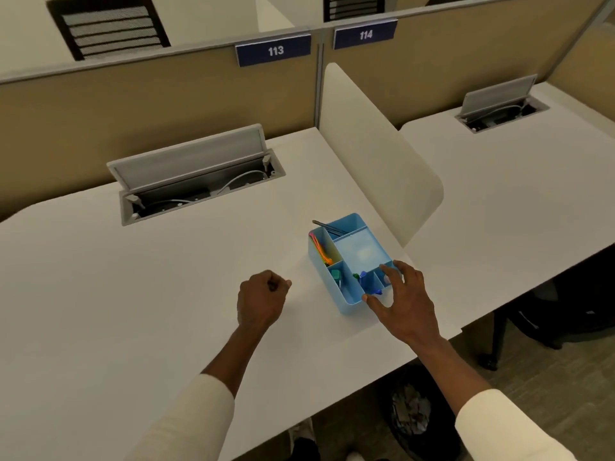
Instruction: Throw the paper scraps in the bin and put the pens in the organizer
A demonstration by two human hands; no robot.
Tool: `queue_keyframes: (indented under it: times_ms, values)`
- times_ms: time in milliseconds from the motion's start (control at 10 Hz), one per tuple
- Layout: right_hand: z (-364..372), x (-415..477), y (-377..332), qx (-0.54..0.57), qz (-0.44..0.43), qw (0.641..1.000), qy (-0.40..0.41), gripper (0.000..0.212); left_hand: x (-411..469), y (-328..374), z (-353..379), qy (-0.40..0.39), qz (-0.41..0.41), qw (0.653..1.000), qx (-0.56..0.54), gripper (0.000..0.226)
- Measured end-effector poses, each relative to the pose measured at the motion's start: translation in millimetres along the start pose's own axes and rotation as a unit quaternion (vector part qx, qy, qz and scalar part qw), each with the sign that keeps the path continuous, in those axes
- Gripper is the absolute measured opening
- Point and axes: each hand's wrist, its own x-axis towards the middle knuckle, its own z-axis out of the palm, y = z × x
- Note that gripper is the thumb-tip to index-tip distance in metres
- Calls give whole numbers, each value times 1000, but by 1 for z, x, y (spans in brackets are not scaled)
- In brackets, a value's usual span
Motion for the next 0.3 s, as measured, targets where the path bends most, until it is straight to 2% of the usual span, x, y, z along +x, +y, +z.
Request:
queue_keyframes:
  times_ms: [100,300]
  values:
    - [-3,0,6,-7,-17,1000,-23,81,-28,-12,-4,-15,7,999,30,22]
    - [-16,-15,6,-14,-47,998,-39,89,-87,-22,-5,18,-15,999,22,25]
